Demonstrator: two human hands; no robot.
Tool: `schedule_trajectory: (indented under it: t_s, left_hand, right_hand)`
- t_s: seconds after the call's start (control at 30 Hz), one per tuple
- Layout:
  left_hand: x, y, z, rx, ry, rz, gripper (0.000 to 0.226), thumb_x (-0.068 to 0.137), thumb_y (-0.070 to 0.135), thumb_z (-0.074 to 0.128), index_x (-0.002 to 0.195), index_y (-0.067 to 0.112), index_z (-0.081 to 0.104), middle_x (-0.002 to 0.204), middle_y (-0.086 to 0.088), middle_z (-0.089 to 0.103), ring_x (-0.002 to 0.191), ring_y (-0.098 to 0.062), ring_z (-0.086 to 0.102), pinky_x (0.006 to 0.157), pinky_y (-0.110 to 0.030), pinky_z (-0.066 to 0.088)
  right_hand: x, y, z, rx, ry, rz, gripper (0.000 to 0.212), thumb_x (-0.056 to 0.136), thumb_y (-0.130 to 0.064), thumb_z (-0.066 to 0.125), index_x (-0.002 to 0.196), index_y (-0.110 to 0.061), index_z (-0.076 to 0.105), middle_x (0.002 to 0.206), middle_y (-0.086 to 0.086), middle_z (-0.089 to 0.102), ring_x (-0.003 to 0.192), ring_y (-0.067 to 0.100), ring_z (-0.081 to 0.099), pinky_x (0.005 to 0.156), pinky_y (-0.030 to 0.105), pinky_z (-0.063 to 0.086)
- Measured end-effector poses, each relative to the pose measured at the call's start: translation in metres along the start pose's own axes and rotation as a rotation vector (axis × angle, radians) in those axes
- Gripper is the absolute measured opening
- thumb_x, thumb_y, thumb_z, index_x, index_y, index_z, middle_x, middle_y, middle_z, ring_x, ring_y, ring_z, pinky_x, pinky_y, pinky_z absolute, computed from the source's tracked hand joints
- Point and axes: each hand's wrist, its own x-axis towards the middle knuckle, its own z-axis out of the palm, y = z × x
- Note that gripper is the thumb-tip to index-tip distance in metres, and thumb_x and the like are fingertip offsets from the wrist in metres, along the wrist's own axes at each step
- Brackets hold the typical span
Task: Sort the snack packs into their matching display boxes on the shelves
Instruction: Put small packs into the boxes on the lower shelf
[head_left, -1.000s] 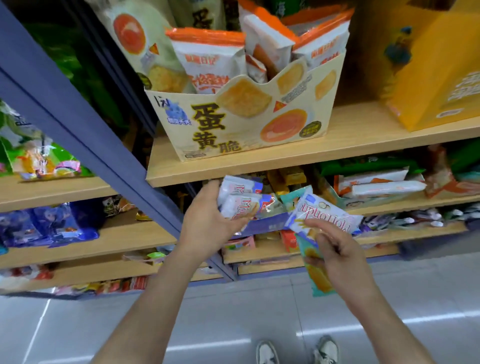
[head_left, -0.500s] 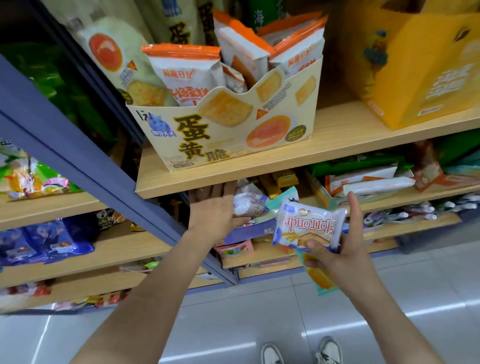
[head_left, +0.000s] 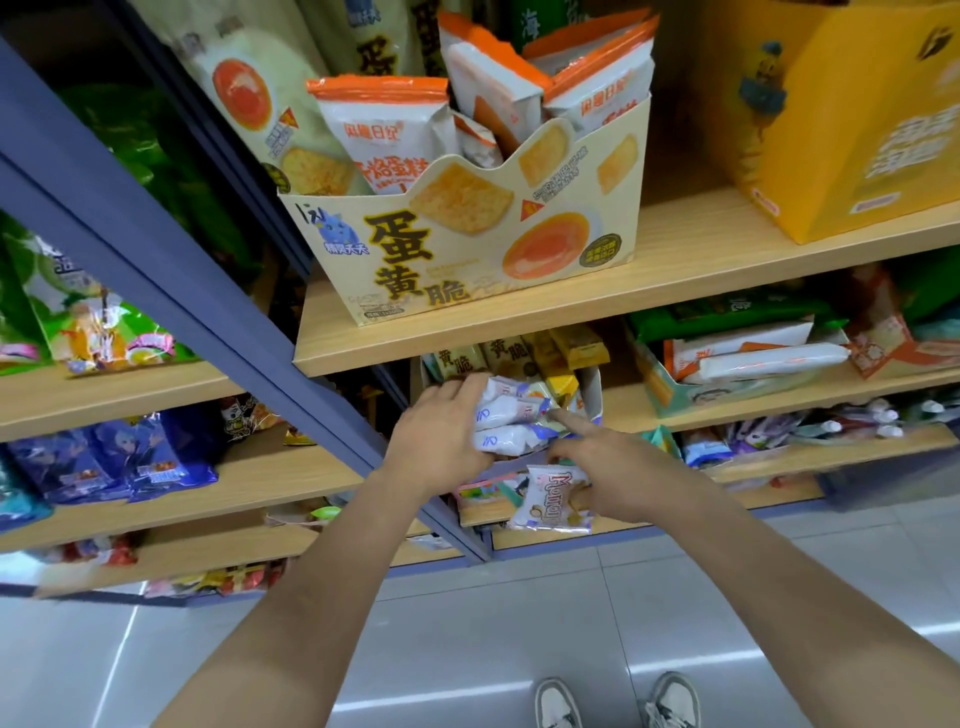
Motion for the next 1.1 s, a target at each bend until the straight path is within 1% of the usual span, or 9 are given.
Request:
schedule_trajectory:
  t_s: [0.07,0.13,0.27,0.4,0.47,0.6,0.77,0.93,1.1]
  left_hand:
    - [-0.005,-0.001,0.002,0.015,-0.013,-0.005,0.091,0.073,0.043,0.075,0.146,0.029,0.022,0.135,0.002,0.044,0.122,-0.024,0.042,0.093,-0.039,0.045]
    - [-0.010,0.000,0.005,0.051,-0.021,-0.040,0.091,0.072,0.040,0.073,0.145,0.031,0.020,0.135,0.003,0.041,0.123,-0.024,0.041,0.093,-0.040,0.043]
    - [-0.014,0.007,0.012,-0.013,0.030,-0.130,0.090,0.074,0.039,0.072,0.144,0.031,0.017,0.139,0.000,0.034,0.129,-0.025,0.035,0.098,-0.048,0.038]
    - [-0.018,0.009,0.010,-0.223,-0.026,-0.171,0.117,0.067,0.053,0.080,0.151,0.036,0.000,0.153,0.008,0.015,0.140,-0.019,0.014,0.111,-0.051,0.024]
    - [-0.026,0.007,0.008,-0.330,0.020,-0.148,0.123,0.063,0.056,0.083,0.152,0.039,0.000,0.155,0.010,0.013,0.142,-0.016,0.011,0.114,-0.050,0.020]
    - [-0.038,0.008,0.019,-0.419,0.242,-0.079,0.102,0.067,0.068,0.068,0.148,0.048,0.009,0.154,0.009,0.024,0.140,-0.016,0.019,0.112,-0.047,0.022]
    - [-0.031,0.006,0.031,-0.278,0.258,-0.031,0.099,0.079,0.049,0.075,0.148,0.044,0.003,0.154,0.003,0.028,0.139,-0.021,0.022,0.112,-0.053,0.026]
    - [-0.041,0.004,0.020,-0.314,0.212,-0.018,0.110,0.074,0.044,0.076,0.151,0.045,-0.002,0.158,0.009,0.015,0.144,-0.015,0.009,0.115,-0.050,0.016]
    - [-0.053,0.001,0.018,-0.378,0.233,0.006,0.115,0.072,0.037,0.082,0.149,0.053,-0.001,0.160,0.013,0.012,0.146,-0.020,0.013,0.115,-0.056,0.024]
  right_hand:
    - [0.001,0.004,0.007,-0.013,-0.006,-0.001,0.048,0.084,-0.019,0.071,0.127,-0.033,0.055,0.152,-0.011,0.025,0.117,0.026,0.057,0.080,0.039,0.053]
    - [-0.007,0.009,0.016,-0.010,-0.018,-0.012,0.047,0.086,-0.016,0.069,0.127,-0.033,0.055,0.139,-0.011,0.034,0.109,0.025,0.060,0.074,0.040,0.053]
    - [-0.021,0.016,0.029,0.019,-0.015,-0.026,0.050,0.086,-0.015,0.071,0.127,-0.036,0.052,0.143,-0.015,0.026,0.112,0.021,0.059,0.075,0.039,0.055]
    - [-0.018,0.014,0.024,0.052,-0.010,-0.021,0.049,0.087,-0.018,0.071,0.127,-0.037,0.051,0.146,-0.013,0.025,0.112,0.022,0.058,0.071,0.032,0.049]
    - [-0.016,0.012,0.023,0.048,-0.011,-0.019,0.048,0.087,-0.020,0.071,0.127,-0.037,0.051,0.147,-0.011,0.023,0.112,0.023,0.058,0.071,0.032,0.048]
    - [-0.015,0.010,0.022,0.054,0.009,-0.015,0.052,0.086,-0.020,0.072,0.131,-0.035,0.051,0.137,-0.011,0.033,0.111,0.020,0.058,0.078,0.034,0.053]
    - [-0.021,0.008,0.031,0.084,0.025,-0.021,0.050,0.086,-0.018,0.072,0.129,-0.035,0.052,0.132,-0.013,0.031,0.110,0.020,0.058,0.081,0.039,0.054]
    - [-0.025,0.006,0.035,0.144,0.087,0.004,0.049,0.087,-0.019,0.073,0.126,-0.037,0.051,0.147,-0.014,0.016,0.109,0.023,0.060,0.084,0.037,0.055]
    - [-0.040,0.010,0.029,0.253,0.124,0.014,0.046,0.086,-0.020,0.074,0.123,-0.039,0.055,0.156,-0.021,0.009,0.124,0.020,0.053,0.093,0.033,0.052]
